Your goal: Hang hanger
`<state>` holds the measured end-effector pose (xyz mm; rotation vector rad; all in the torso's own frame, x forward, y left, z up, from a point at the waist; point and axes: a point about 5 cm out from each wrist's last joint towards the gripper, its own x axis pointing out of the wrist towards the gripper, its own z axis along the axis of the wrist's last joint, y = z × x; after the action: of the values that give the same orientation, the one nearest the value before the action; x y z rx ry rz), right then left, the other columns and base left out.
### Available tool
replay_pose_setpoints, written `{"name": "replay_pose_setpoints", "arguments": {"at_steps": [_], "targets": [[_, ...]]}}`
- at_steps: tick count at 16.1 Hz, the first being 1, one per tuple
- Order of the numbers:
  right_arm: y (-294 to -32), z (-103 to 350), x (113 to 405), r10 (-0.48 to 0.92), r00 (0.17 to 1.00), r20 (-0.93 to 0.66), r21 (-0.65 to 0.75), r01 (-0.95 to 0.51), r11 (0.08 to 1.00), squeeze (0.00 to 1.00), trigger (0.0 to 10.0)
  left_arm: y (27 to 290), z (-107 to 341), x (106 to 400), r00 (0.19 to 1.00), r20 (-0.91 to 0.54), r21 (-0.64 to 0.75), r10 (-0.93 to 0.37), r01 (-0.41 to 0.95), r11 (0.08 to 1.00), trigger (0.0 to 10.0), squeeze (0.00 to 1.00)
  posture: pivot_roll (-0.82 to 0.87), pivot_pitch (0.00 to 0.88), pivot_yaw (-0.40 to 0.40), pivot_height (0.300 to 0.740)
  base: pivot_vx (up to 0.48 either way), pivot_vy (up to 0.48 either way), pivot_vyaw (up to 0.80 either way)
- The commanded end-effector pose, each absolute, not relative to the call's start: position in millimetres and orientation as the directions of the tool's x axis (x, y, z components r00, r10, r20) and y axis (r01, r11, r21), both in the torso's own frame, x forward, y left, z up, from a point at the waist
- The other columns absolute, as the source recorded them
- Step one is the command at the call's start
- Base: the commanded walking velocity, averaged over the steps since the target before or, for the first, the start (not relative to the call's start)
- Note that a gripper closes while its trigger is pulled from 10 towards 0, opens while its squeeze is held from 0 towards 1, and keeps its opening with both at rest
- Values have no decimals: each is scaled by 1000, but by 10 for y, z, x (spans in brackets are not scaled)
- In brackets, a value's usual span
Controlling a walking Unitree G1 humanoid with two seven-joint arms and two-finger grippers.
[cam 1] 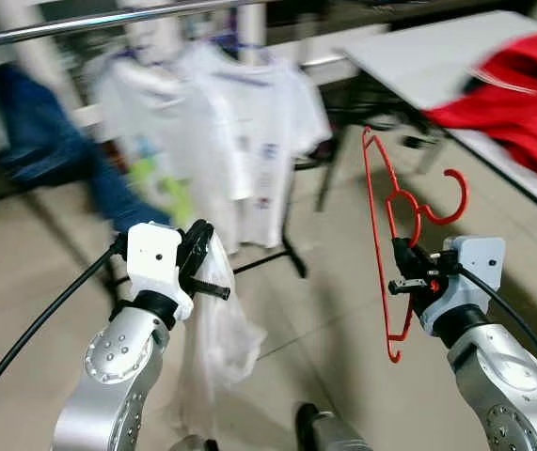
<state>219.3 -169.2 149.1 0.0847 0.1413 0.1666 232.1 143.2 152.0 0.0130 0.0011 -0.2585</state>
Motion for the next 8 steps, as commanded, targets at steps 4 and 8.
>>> {"name": "replay_pose_setpoints", "arguments": {"at_steps": [4,8], "targets": [[-1644,1501,2171,216,968,-127,94,-205,974,0,10000,1486,1496,2179,981,-22,-17,-191,190,982,10000,0,-83,82,-7,740,0,0,-800],[-1696,1677,2174,221,972,-79,51,-218,975,0,10000,1349,1481,2261,956,-39,12,-289,290,957,10000,0,-135,115,-1,740,0,0,-800]]}}
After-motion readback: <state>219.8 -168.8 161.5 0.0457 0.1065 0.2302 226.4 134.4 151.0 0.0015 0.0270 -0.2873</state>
